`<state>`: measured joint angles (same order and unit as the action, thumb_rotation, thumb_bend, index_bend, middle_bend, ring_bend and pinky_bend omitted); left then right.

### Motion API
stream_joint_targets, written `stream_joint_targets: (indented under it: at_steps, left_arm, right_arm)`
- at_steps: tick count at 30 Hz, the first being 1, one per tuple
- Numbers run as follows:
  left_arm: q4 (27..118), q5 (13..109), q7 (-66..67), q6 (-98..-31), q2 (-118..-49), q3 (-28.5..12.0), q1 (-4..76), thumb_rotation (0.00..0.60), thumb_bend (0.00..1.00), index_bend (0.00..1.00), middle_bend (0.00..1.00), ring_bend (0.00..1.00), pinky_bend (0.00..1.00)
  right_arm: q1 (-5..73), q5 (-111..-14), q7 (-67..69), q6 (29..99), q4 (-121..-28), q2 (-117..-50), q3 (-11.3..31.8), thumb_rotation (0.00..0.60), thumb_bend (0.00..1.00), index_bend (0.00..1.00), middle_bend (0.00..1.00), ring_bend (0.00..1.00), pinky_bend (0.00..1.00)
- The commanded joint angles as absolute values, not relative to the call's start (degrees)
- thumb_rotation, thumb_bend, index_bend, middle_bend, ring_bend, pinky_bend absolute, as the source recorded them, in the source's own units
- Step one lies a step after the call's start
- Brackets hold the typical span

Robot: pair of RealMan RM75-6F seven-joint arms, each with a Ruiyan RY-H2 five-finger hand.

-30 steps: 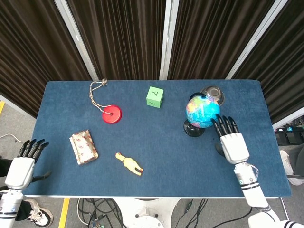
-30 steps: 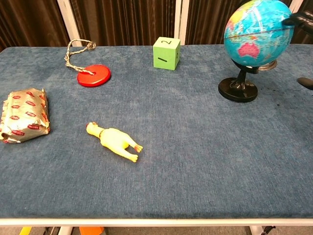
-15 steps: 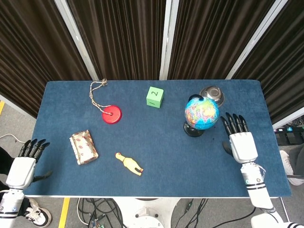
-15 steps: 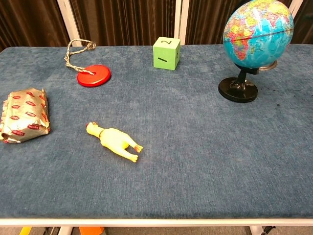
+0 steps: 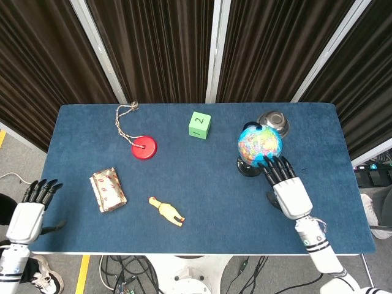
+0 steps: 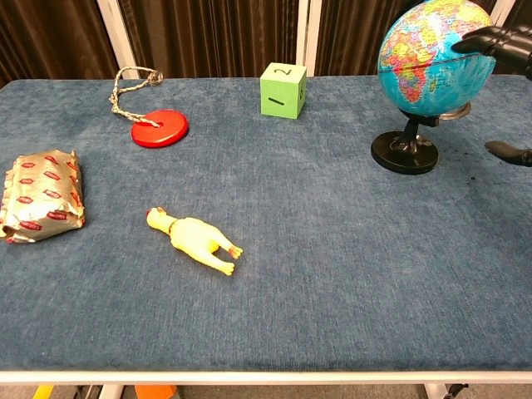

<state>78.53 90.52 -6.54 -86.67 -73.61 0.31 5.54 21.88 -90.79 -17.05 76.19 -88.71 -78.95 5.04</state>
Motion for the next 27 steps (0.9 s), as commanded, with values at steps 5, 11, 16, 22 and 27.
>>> stream_joint_targets:
  at_steps: [5, 11, 16, 22, 27]
  left_arm:
    - [78.3, 90.6, -6.8, -86.6, -73.7, 0.4, 5.5, 0.600, 0.00, 0.13, 0.09, 0.02, 0.05]
    - [78.3, 90.6, -6.7, -86.7, -73.8, 0.4, 5.5, 0.600, 0.00, 0.13, 0.09, 0.02, 0.05]
    - [78.3, 90.6, -6.6, -86.5, -73.8, 0.4, 5.5, 0.600, 0.00, 0.13, 0.09, 0.02, 0.05]
    - [78.4, 90.6, -6.5, -86.5, -73.8, 0.5, 5.5, 0.600, 0.00, 0.13, 0.09, 0.02, 0.05]
    - [78.5, 90.7, -6.3, -86.5, -73.8, 0.5, 5.6, 0.600, 0.00, 0.13, 0.09, 0.02, 0.05]
  right_arm:
    - [21.9, -88.1, -18.3, 75.0, -89.4, -78.1, 5.7, 0.600, 0.23, 0.00, 0.00, 0.00, 0.00]
    - [21.1, -85.3, -19.0, 74.8, -89.7, -77.5, 6.1, 0.600, 0.23, 0.00, 0.00, 0.00, 0.00]
    - [19.7, -81.4, -19.0, 75.0, -88.9, -77.2, 6.8, 0.600, 0.23, 0.00, 0.00, 0.00, 0.00]
    - [18.3, -76.4, -18.5, 75.2, -88.1, -77.0, 8.2, 0.600, 0.23, 0.00, 0.00, 0.00, 0.00]
    - [18.0, -78.7, -16.7, 76.7, -87.8, -76.8, 7.8, 0.600, 0.23, 0.00, 0.00, 0.00, 0.00]
